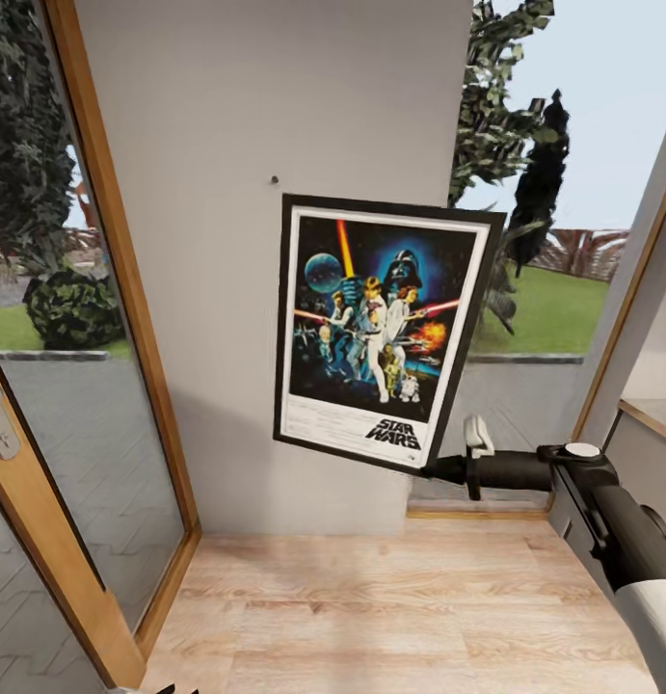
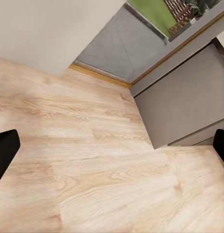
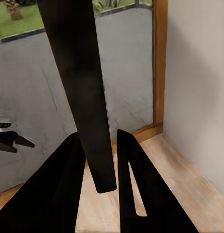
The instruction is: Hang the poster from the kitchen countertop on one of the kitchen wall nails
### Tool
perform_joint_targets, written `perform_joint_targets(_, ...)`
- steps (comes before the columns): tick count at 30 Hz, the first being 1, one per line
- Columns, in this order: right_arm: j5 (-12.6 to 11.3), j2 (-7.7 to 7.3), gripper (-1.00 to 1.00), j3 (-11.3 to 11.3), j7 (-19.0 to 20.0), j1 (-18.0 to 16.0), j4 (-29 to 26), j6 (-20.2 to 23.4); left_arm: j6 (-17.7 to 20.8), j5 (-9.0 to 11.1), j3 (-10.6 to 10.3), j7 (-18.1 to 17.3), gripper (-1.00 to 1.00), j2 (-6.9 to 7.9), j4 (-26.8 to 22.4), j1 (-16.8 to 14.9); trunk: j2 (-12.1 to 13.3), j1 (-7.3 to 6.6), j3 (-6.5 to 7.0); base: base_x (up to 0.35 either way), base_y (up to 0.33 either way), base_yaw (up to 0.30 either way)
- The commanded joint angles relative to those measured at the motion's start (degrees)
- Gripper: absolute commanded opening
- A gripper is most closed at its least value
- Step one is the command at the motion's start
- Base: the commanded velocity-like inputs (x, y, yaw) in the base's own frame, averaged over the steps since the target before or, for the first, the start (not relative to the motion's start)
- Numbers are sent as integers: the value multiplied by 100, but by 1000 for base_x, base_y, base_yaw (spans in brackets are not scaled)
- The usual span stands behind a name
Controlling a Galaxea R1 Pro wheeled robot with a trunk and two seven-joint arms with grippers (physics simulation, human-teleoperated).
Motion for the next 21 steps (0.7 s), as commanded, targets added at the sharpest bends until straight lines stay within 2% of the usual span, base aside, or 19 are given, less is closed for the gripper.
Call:
perform_joint_targets(1,-28,-5,-100,90,12,-89,-7,139,-24,58,-49,-13,100,1,6,-2,-4,2,-3,0,0,0)
perform_joint_targets(2,-28,-6,-100,165,13,-176,-13,203,-25,56,-50,-13,100,1,6,-2,-4,2,-3,0,0,0)
perform_joint_targets(3,-28,-6,-100,334,15,-420,-24,405,-24,53,-52,-14,100,0,5,-2,-4,2,-3,0,0,0)
perform_joint_targets(7,-28,-7,-100,470,19,-816,-22,712,-21,50,-54,-8,100,-1,3,-2,-4,2,-3,0,0,0)
perform_joint_targets(9,-30,-7,-100,621,23,-1101,4,834,-14,50,-54,-7,100,-1,-1,-2,-4,2,-3,0,0,0)
perform_joint_targets(10,-31,-7,-100,780,24,-1277,18,1010,-8,49,-54,-6,100,-1,-3,-2,-4,2,-3,0,0,0)
perform_joint_targets(11,-32,-7,-100,826,24,-1326,21,1097,-6,49,-54,-6,100,-1,-3,-2,-4,2,-3,0,0,0)
perform_joint_targets(12,-39,-5,-100,915,21,-1472,33,1398,-4,49,-54,-6,100,-1,-3,-2,-4,2,-3,0,0,0)
perform_joint_targets(15,-39,32,-100,978,18,-1760,145,1671,-2,49,-54,-6,100,-1,-2,-2,-4,2,-3,0,0,0)
perform_joint_targets(16,-35,68,-100,993,17,-1959,396,1737,-1,49,-54,-6,100,-1,-3,-2,-4,2,-3,0,0,0)
perform_joint_targets(19,-28,115,-100,1007,17,-2186,760,1778,-1,49,-54,-5,100,-1,-1,-2,-4,2,-3,0,0,0)
perform_joint_targets(21,-19,214,-100,1013,17,-2331,1035,1797,-1,49,-54,-5,100,-1,-1,-2,-4,2,-3,0,0,0)
